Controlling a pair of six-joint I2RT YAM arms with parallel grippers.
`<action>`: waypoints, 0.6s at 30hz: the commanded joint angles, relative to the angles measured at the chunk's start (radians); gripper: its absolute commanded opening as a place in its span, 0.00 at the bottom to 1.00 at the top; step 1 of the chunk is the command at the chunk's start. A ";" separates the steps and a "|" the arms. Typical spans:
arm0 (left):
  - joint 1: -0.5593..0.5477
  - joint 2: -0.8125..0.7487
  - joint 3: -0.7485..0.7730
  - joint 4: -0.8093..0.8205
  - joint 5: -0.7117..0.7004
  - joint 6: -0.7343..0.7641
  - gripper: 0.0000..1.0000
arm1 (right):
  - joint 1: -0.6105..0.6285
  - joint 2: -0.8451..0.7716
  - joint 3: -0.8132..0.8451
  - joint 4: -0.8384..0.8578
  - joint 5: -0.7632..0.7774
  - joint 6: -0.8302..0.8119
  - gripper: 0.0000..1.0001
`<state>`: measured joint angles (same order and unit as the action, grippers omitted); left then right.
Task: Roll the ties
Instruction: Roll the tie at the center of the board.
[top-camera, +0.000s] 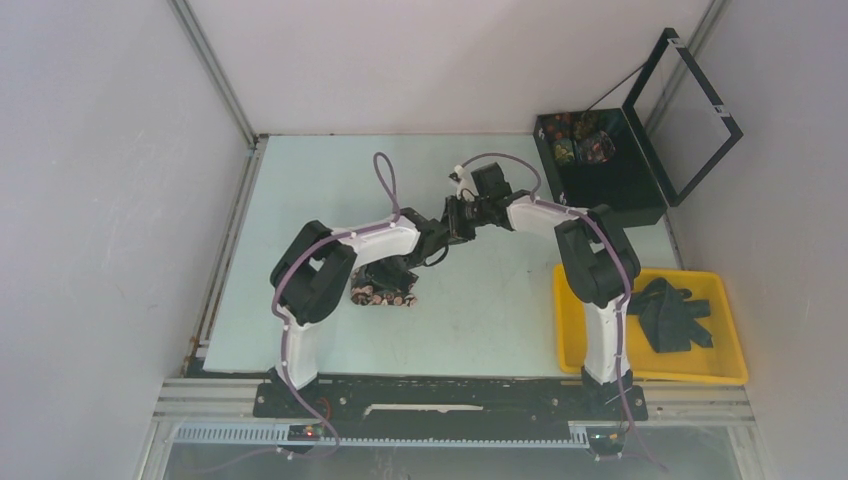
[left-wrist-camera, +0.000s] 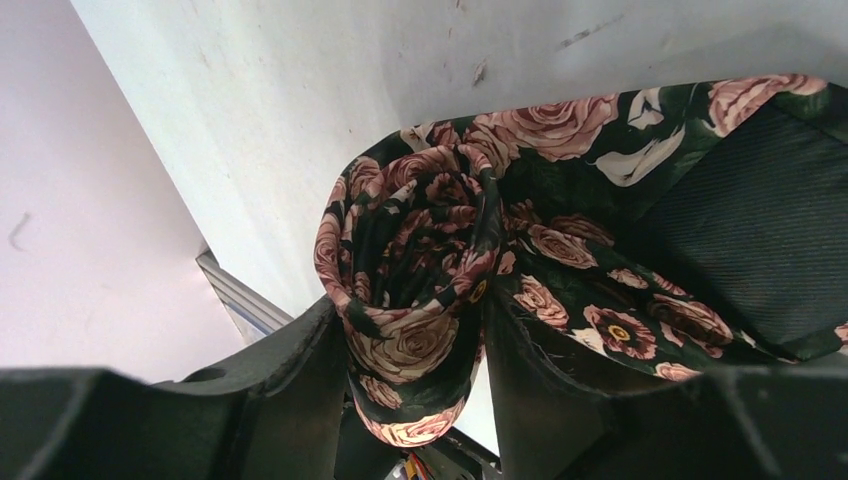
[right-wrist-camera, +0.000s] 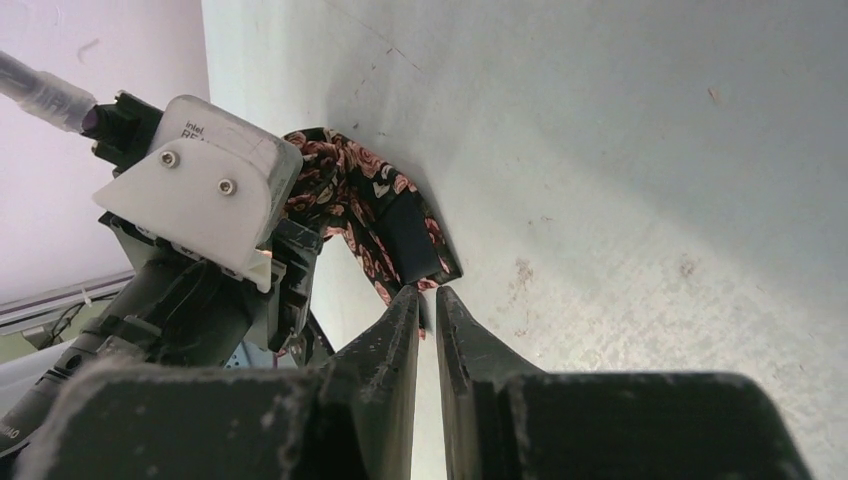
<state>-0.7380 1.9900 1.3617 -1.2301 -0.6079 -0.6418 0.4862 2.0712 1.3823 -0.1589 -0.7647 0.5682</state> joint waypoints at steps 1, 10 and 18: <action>-0.018 0.037 0.034 -0.025 -0.025 -0.057 0.52 | -0.017 -0.083 -0.026 0.026 -0.021 -0.008 0.15; -0.060 0.125 0.118 -0.080 -0.028 -0.102 0.56 | -0.053 -0.132 -0.066 0.020 -0.027 -0.015 0.15; -0.079 0.142 0.162 -0.090 -0.009 -0.114 0.64 | -0.080 -0.168 -0.092 0.006 -0.028 -0.021 0.15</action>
<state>-0.8055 2.1262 1.4792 -1.3224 -0.6254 -0.7109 0.4175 1.9705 1.2987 -0.1600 -0.7788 0.5671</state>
